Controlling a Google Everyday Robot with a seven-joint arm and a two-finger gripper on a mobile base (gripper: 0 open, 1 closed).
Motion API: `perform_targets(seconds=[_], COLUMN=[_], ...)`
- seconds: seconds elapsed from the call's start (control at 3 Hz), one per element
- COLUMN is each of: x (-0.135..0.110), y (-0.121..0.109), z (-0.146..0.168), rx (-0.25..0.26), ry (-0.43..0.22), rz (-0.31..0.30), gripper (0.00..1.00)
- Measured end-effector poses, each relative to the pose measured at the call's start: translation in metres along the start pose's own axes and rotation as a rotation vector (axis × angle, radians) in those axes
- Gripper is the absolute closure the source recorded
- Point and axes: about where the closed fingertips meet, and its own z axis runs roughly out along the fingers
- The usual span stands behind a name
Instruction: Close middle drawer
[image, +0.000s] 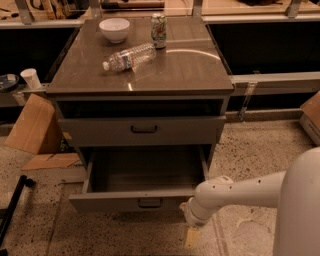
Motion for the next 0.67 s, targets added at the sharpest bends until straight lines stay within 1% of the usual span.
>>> perform_targets(seconds=[0.33,0.67], x=[0.009,0.023], y=[-0.021,-0.053], z=[-0.010,-0.011], rx=[0.094,0.172], ry=[0.015,0.042], rz=[-0.020,-0.020], gripper=[0.42,0.66])
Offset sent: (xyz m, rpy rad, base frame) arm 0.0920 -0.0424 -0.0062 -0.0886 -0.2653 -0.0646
